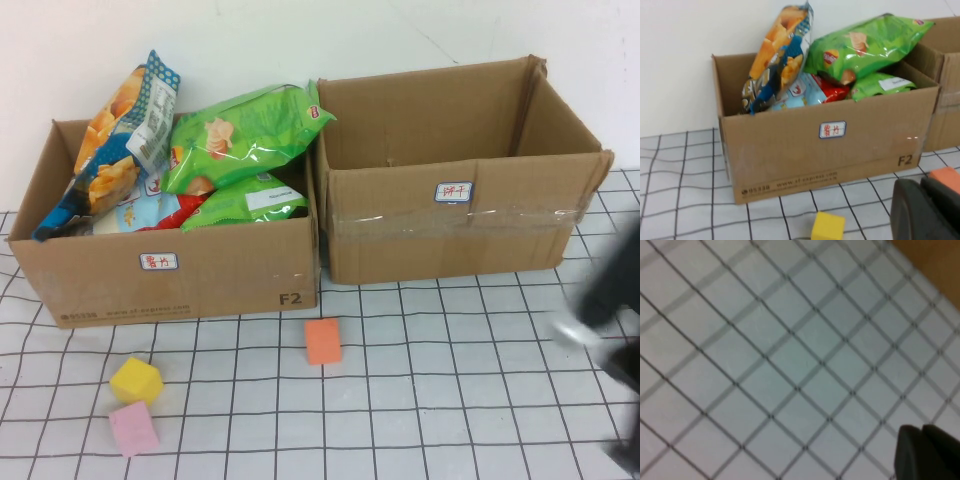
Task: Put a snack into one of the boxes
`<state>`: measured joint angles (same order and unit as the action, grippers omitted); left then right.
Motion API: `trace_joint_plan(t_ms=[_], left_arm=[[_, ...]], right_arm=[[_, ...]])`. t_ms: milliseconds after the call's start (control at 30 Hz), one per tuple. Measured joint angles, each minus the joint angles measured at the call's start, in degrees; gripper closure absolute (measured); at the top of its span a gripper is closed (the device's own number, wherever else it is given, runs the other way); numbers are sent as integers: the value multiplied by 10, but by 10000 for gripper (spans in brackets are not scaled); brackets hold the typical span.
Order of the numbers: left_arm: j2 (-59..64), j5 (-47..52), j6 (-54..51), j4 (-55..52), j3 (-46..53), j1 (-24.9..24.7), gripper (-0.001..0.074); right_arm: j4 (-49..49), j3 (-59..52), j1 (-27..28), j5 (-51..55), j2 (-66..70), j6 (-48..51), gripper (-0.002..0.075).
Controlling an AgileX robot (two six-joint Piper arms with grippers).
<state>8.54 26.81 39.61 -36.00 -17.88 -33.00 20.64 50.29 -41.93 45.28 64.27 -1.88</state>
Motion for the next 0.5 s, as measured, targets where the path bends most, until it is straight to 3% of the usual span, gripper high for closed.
trace_joint_plan(t_ms=[200,500], left_arm=[[-5,0,9,-16,1,0,736],[-5,4,10,-37,17,0,736]], right_arm=[[41,-160,0,-28,-164,-109,726],[45,-250,0,-42,-344,-129,726]])
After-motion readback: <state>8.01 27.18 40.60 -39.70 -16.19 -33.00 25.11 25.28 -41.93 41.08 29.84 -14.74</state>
